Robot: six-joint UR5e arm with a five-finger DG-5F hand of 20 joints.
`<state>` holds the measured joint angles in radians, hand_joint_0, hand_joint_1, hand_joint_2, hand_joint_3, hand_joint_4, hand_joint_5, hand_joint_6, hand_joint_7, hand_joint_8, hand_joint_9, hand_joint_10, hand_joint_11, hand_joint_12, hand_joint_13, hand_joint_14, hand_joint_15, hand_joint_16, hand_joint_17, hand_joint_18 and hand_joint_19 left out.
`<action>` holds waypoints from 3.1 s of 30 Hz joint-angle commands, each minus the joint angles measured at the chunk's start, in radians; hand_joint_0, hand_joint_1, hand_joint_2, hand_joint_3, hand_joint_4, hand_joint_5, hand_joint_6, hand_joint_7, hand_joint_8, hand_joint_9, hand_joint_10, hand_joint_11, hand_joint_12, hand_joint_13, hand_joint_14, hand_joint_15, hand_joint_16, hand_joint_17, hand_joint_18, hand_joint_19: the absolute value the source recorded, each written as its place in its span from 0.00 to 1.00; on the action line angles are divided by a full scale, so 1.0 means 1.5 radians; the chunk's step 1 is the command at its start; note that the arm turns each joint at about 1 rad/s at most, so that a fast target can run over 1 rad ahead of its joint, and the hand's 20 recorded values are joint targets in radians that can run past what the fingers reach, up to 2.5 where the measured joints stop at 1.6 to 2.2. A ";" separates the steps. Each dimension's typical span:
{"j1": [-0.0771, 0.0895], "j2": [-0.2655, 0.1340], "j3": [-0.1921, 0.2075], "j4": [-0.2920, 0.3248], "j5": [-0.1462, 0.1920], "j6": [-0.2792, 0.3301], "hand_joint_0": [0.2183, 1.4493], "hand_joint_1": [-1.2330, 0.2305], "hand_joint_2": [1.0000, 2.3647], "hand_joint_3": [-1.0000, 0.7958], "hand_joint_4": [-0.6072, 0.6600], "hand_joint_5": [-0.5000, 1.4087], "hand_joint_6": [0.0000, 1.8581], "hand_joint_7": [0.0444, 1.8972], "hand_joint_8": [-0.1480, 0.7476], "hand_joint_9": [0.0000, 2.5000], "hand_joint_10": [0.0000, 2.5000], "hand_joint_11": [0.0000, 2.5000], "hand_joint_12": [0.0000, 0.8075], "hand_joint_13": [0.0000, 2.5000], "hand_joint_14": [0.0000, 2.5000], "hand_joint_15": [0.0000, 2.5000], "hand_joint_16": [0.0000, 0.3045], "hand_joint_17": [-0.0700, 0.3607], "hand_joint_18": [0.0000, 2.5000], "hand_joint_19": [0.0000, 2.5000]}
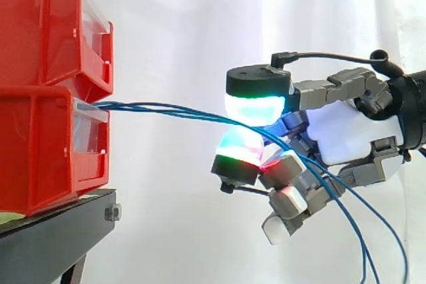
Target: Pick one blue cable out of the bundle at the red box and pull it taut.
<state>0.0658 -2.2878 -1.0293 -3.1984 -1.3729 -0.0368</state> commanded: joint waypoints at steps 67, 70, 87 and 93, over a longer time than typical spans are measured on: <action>0.002 0.000 0.000 -0.016 0.000 0.001 0.30 0.39 0.01 0.41 0.63 0.17 0.50 0.55 0.58 0.43 0.01 0.49 0.48 0.36 0.01 0.29 0.18 0.45 0.24 0.20; 0.003 0.000 0.000 -0.016 0.000 0.001 0.30 0.40 0.01 0.39 0.64 0.17 0.50 0.55 0.58 0.43 0.01 0.49 0.49 0.36 0.01 0.29 0.18 0.45 0.24 0.20; -0.001 0.000 0.000 -0.027 0.000 0.003 0.31 0.39 0.01 0.40 0.62 0.17 0.49 0.54 0.58 0.43 0.01 0.49 0.48 0.36 0.01 0.28 0.18 0.45 0.24 0.20; 0.000 0.000 0.000 -0.027 0.000 0.003 0.33 0.33 0.01 0.48 0.61 0.18 0.50 0.55 0.60 0.44 0.00 0.49 0.50 0.37 0.01 0.28 0.19 0.46 0.26 0.19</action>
<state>0.0651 -2.2873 -1.0294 -3.2376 -1.3732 -0.0323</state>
